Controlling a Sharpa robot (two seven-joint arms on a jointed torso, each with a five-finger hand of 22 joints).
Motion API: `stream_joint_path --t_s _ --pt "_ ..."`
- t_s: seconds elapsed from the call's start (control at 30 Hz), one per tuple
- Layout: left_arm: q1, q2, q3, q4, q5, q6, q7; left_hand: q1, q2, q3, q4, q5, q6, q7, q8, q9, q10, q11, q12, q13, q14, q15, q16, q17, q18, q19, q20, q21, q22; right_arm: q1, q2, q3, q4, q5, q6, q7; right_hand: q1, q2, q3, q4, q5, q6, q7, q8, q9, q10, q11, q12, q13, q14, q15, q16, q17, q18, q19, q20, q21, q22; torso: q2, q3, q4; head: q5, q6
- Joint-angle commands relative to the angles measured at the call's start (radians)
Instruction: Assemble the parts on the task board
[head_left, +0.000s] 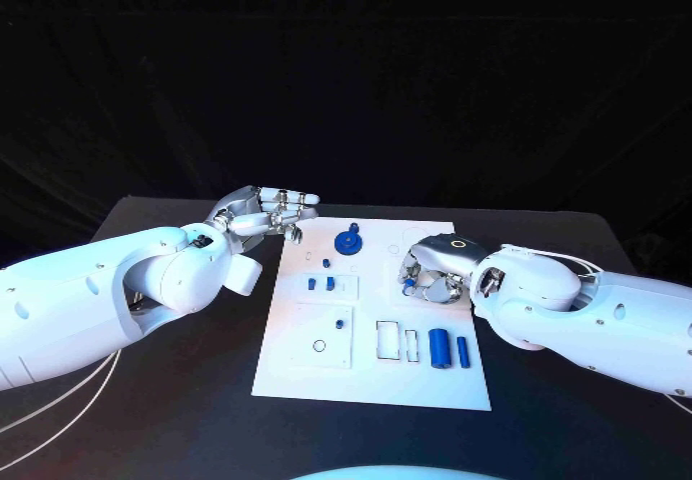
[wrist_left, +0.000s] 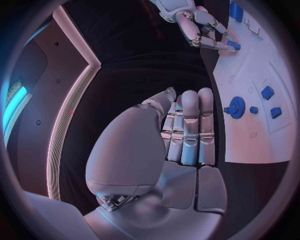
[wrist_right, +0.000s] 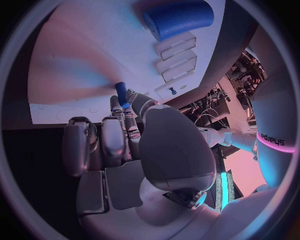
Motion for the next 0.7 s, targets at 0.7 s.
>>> stream_joint_path --t_s 0.7 --pt "0.0 0.015 0.0 -0.006 -0.01 0.016 0.006 -0.003 0.004 -0.004 0.0 0.002 -0.004 0.0 0.001 -0.002 -0.007 -0.002 0.006 0.002 -0.005 0.002 -0.004 -0.001 0.019 -0.007 0.002 -0.009 -0.003 0.053 -0.057 0.014 0.168 0.029 -0.083 -0.012 0.026 0.011 0.04 -0.028 0.013 0.009 0.002 0.004 0.004 0.044 -0.028 -0.005 0.012 0.022 -0.007 0.01 0.004 -0.011 0.011 0.0 0.019 0.167 0.0 -0.0009 0.0007 0.004 0.009"
